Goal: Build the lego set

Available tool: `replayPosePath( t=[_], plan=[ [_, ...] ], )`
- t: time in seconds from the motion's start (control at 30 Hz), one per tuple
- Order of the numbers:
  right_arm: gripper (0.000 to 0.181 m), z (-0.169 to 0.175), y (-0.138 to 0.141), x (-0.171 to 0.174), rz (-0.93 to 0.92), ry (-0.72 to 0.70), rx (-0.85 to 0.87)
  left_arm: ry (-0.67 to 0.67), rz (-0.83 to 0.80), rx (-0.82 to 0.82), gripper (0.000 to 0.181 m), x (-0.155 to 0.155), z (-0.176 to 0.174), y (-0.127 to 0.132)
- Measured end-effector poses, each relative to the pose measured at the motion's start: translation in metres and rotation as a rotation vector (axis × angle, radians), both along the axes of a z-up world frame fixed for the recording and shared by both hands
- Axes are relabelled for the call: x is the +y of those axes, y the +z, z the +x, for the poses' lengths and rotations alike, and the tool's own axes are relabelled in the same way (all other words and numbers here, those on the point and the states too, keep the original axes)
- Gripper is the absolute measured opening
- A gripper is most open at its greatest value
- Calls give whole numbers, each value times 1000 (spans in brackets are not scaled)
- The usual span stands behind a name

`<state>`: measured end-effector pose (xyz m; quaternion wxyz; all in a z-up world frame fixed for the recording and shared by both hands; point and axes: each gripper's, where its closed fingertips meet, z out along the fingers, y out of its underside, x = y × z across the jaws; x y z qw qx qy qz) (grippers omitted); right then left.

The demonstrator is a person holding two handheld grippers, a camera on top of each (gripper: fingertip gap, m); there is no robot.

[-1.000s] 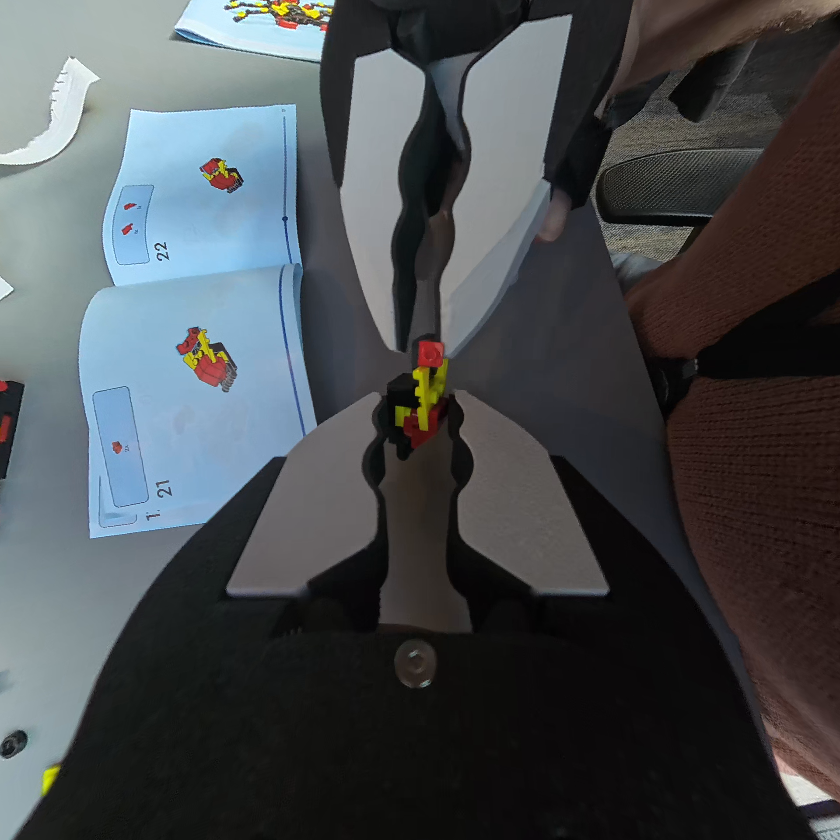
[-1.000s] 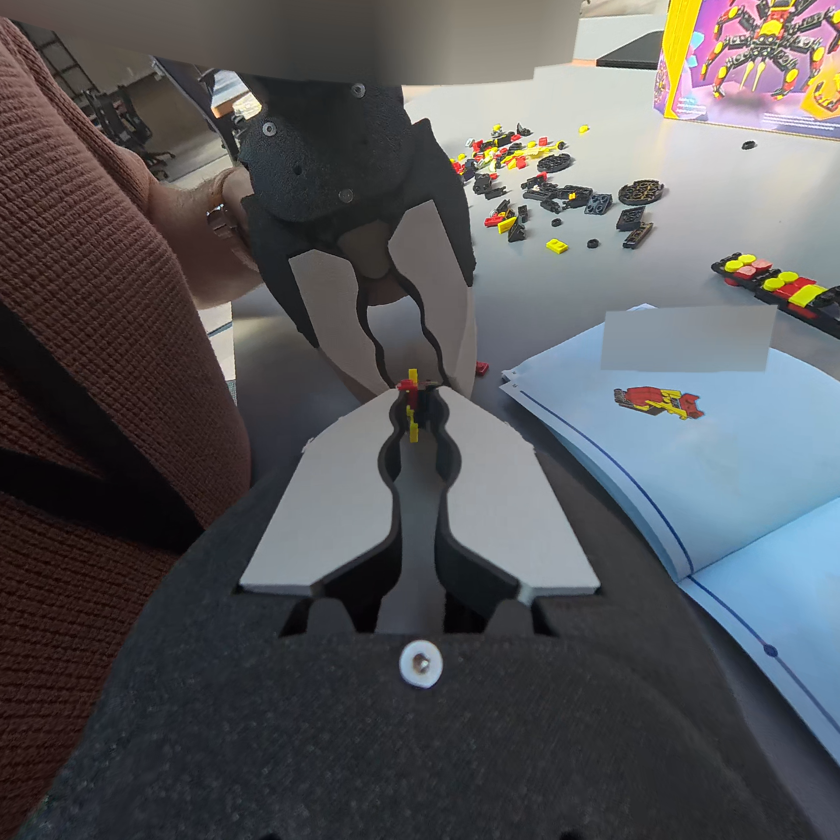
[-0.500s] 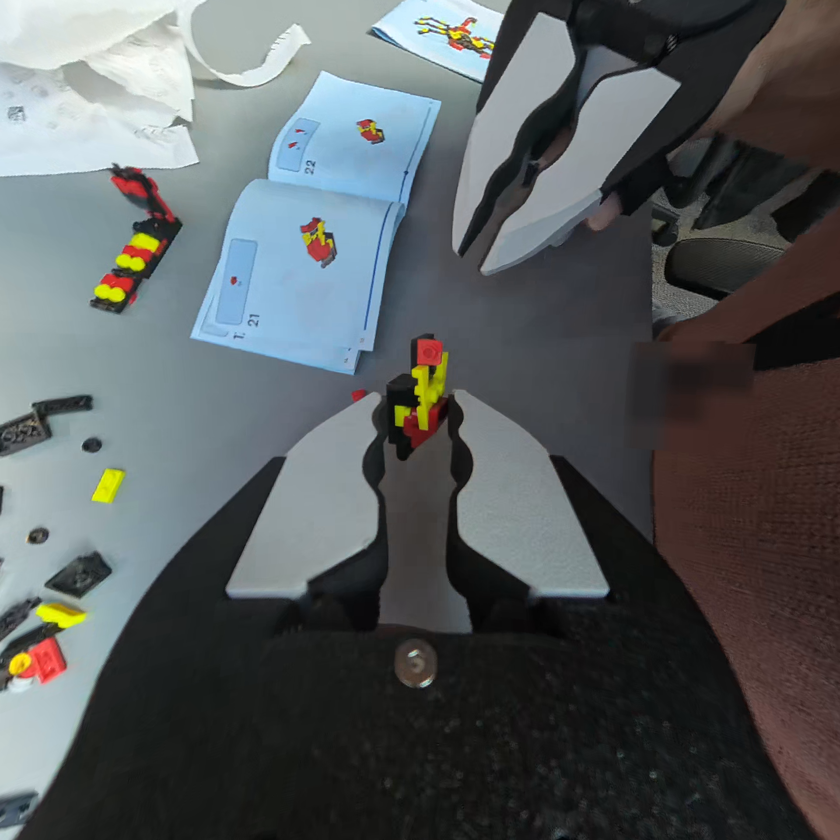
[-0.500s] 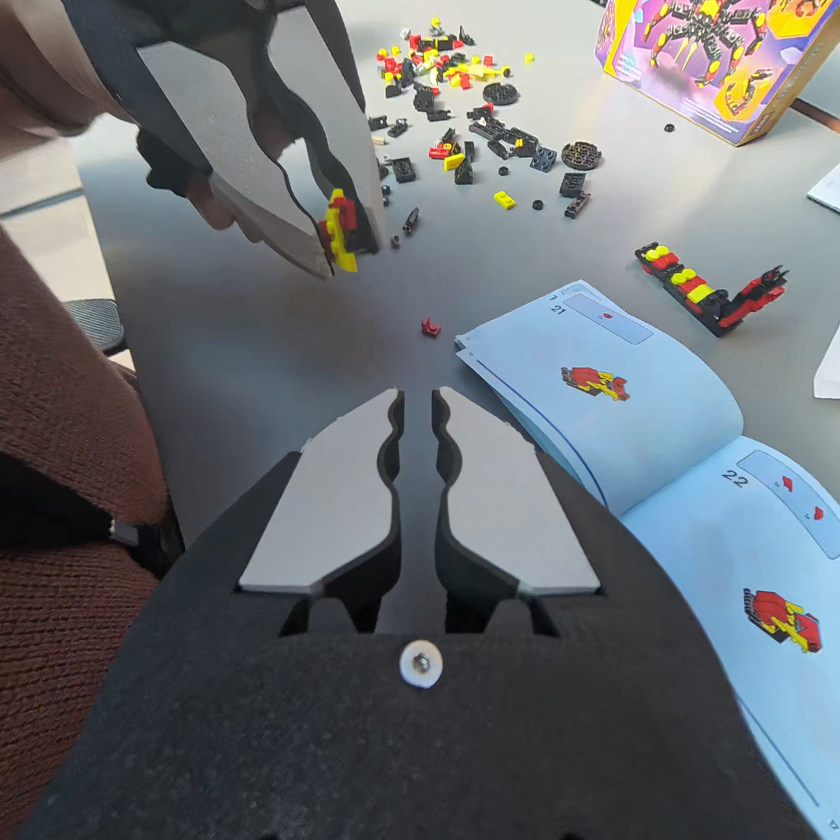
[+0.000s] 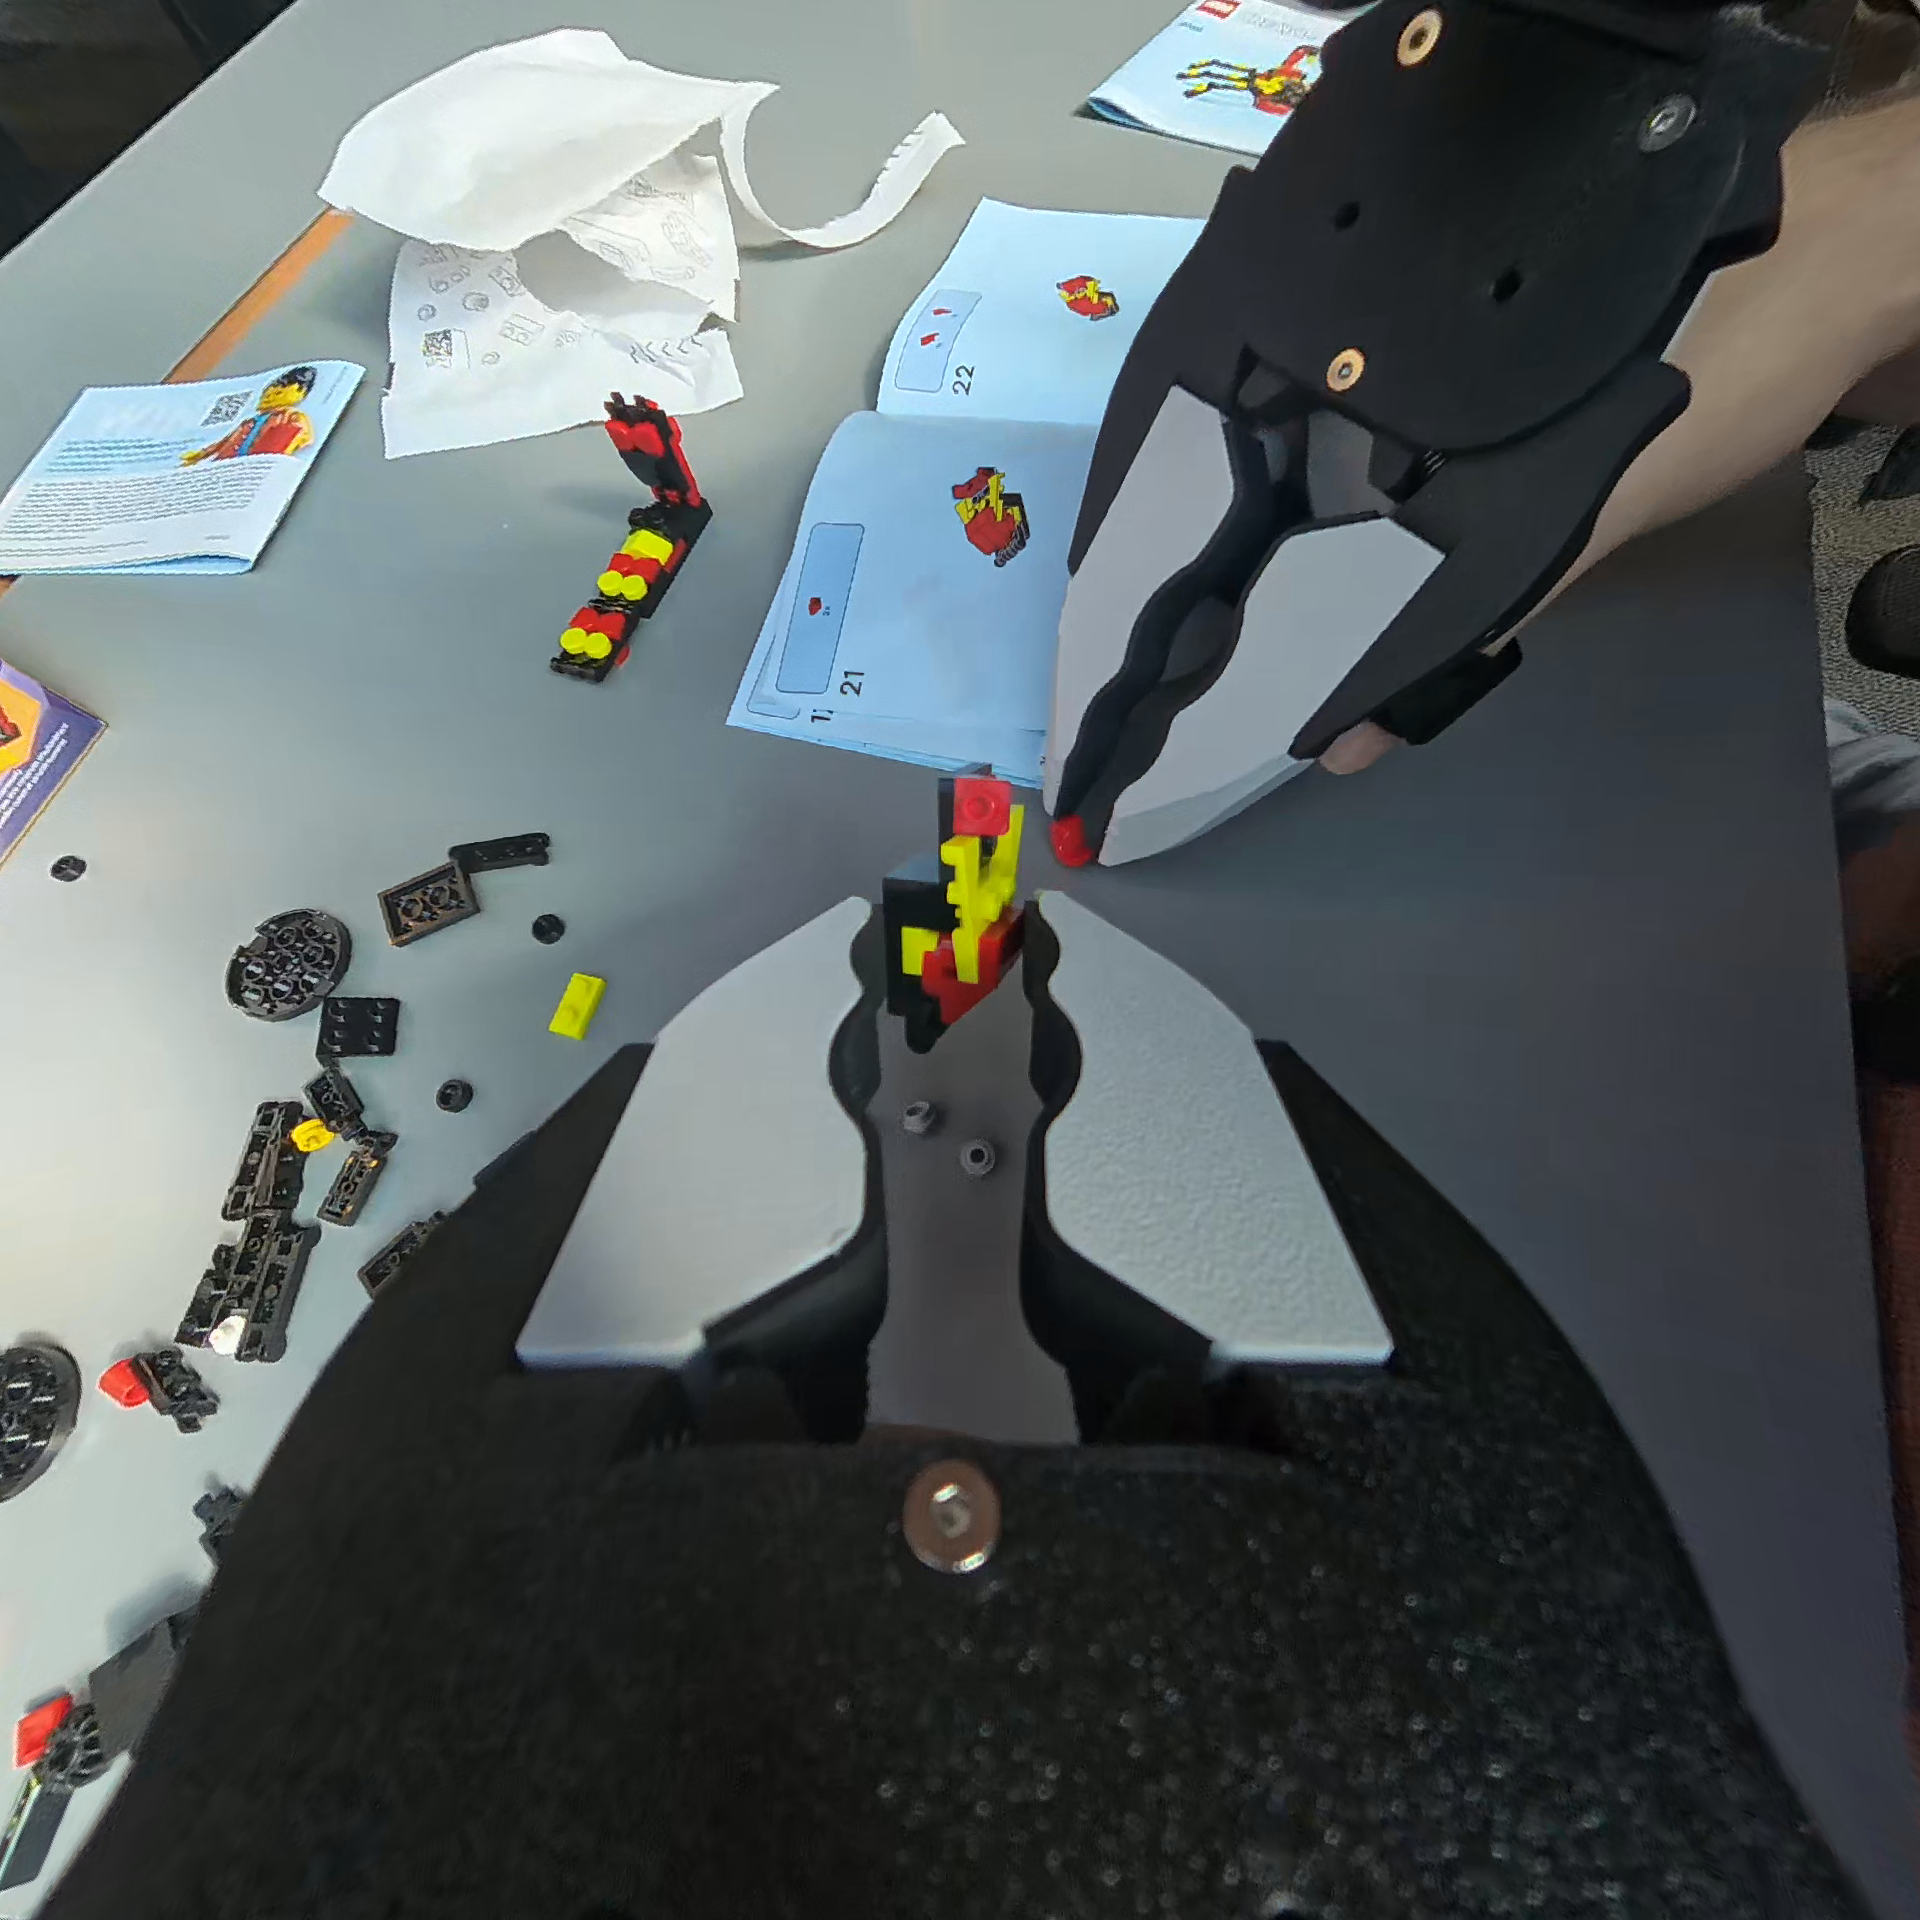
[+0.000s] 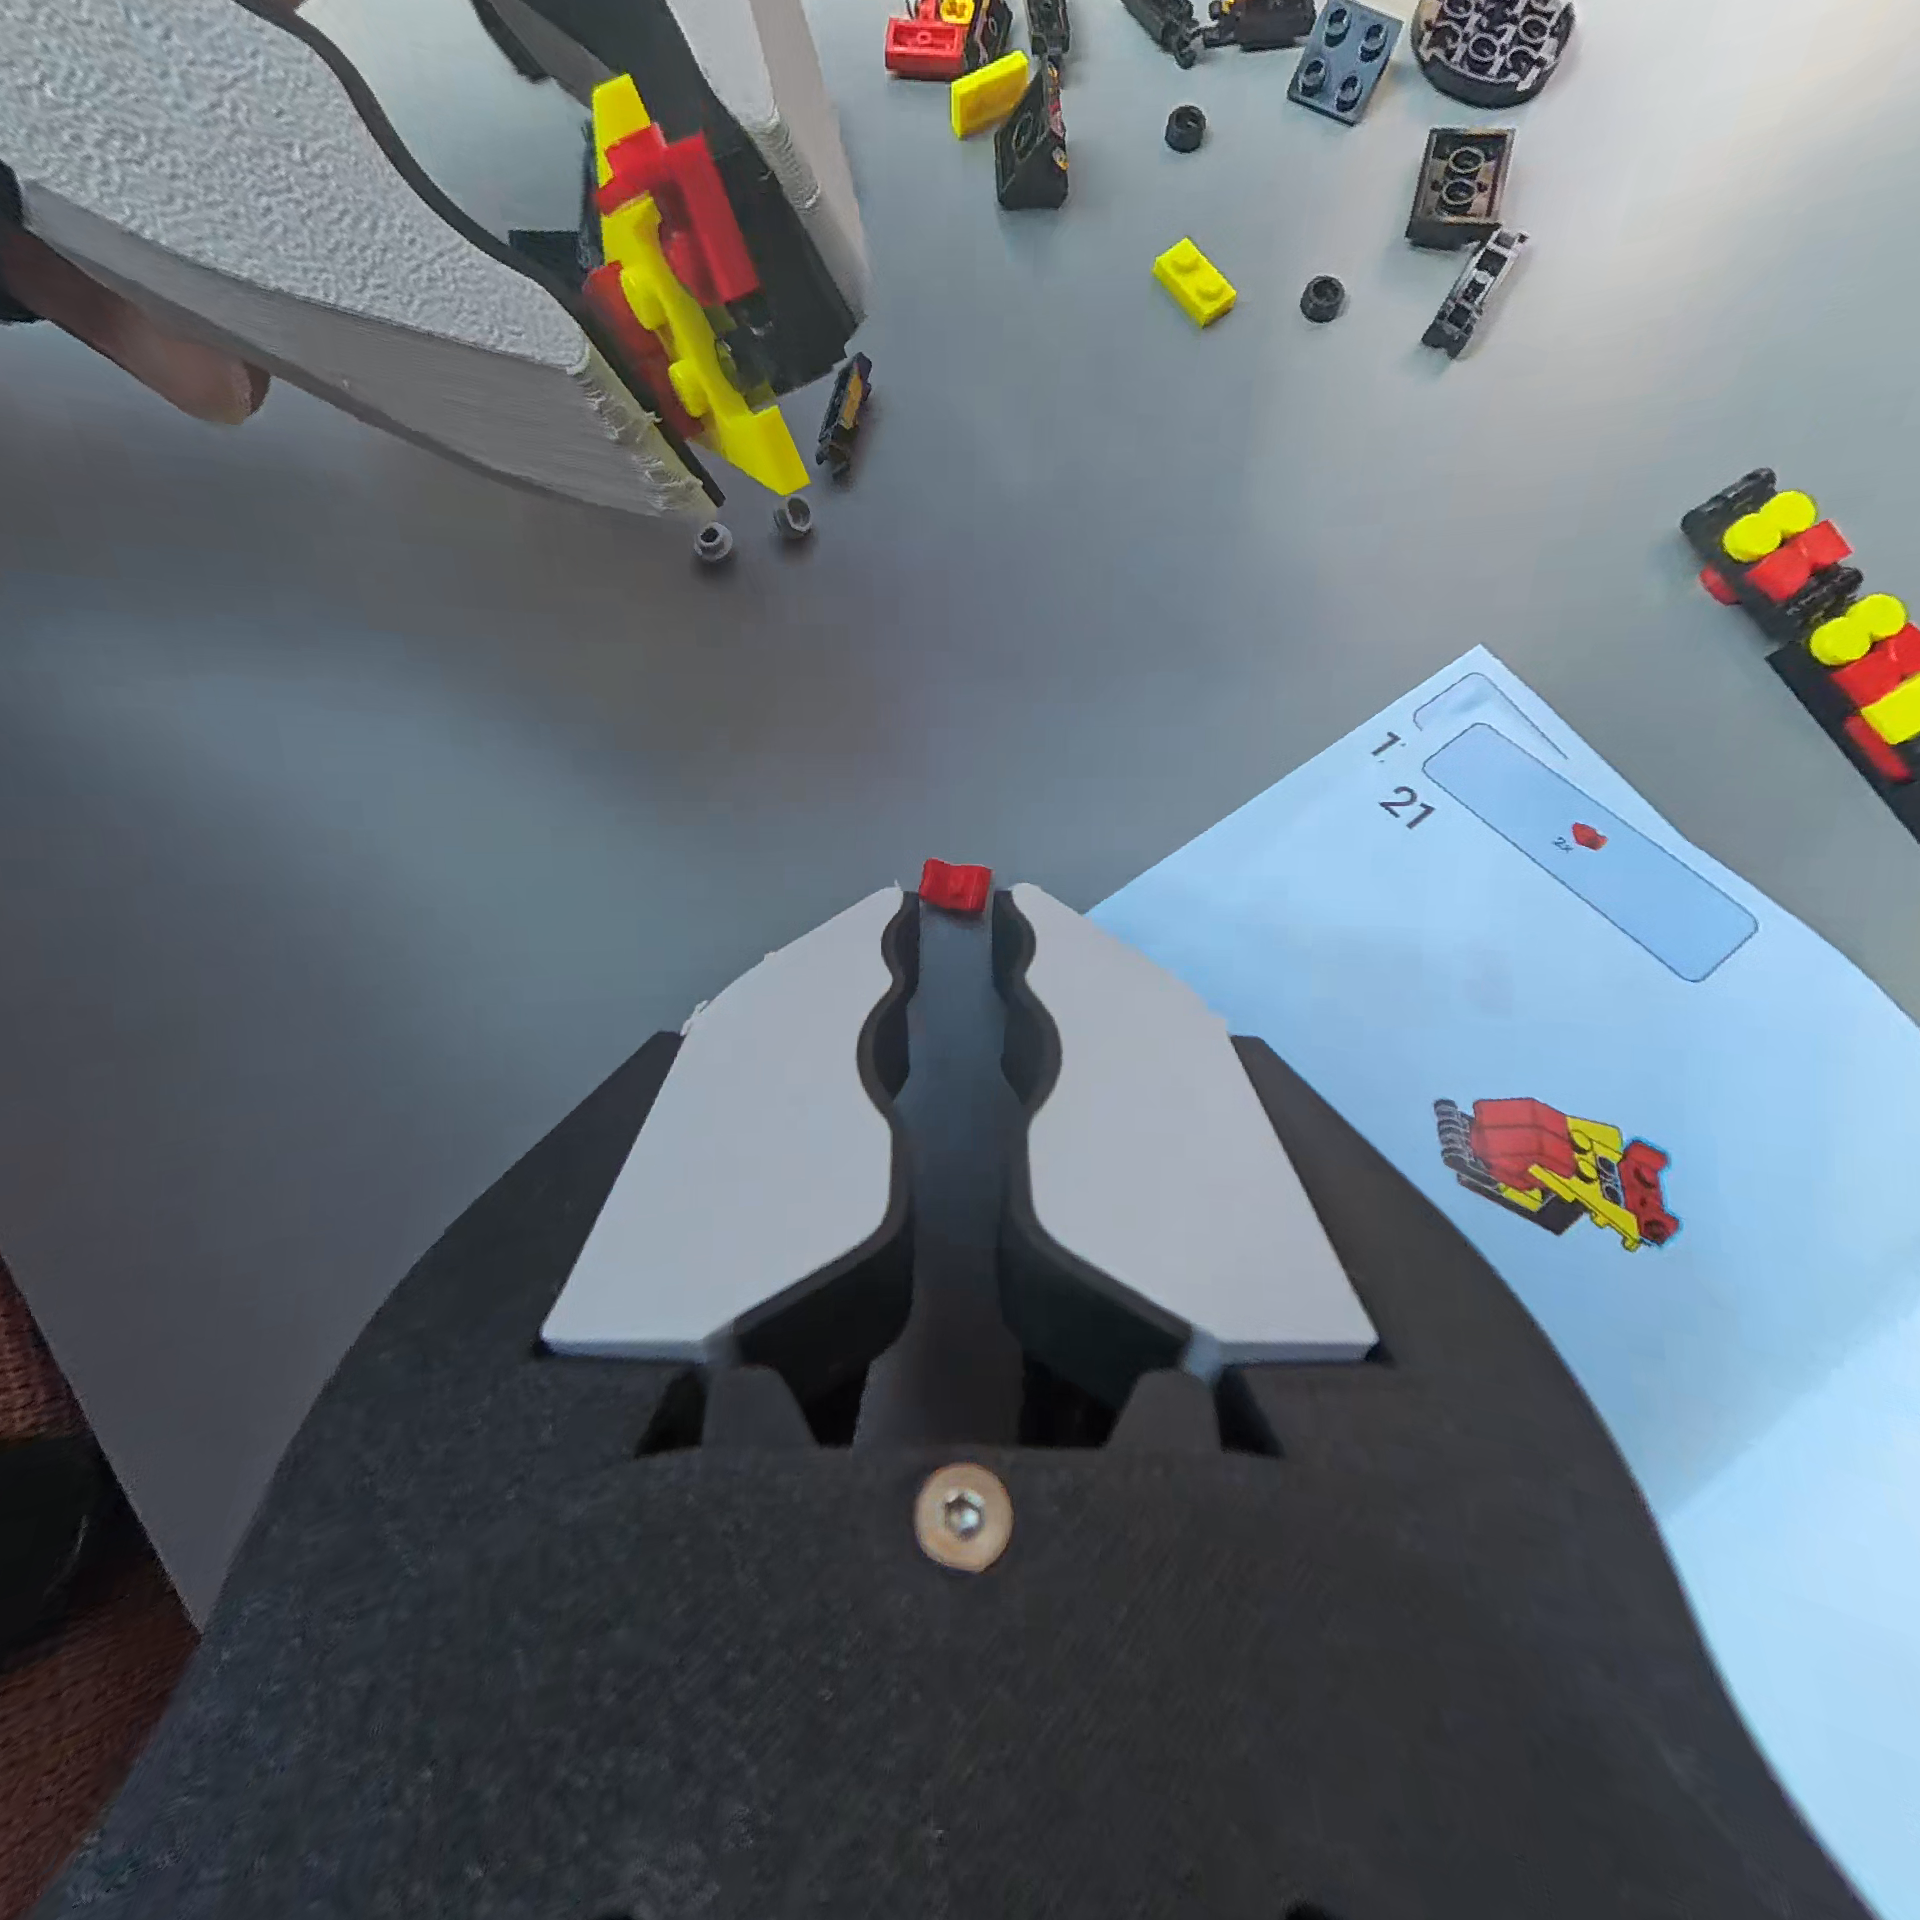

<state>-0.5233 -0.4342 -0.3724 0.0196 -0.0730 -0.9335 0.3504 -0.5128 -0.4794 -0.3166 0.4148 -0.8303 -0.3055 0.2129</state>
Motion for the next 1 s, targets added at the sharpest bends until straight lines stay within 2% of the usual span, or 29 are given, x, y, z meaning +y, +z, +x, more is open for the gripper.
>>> replayPosePath(
  t=[0.27, 0.33, 0.4, 0.5, 0.57, 0.77, 1.0],
  plan=[
    [9, 1, -2, -7, 8, -39, 20, -39, 29, 40, 25, -7, -4, 8],
    [8, -2, 7, -8, -37, -57, 38, -32, 67, 51, 25, -8, -6, 12],
    [8, -10, 42, -13, -218, -96, 89, -15, 132, 75, 25, -7, -9, 22],
    [8, -1, 125, -18, -653, -71, 102, -29, 308, 71, 25, 2, -11, 42],
    [8, 8, 157, -18, -779, -14, 150, -72, 413, 24, 25, 10, -9, 52],
    [8, 8, 148, -25, -558, 145, 392, -127, 479, -32, 25, 22, -10, 64],
    [9, -4, 149, -21, -631, 75, 325, -118, 560, -36, 25, 31, -15, 66]
  ],
)
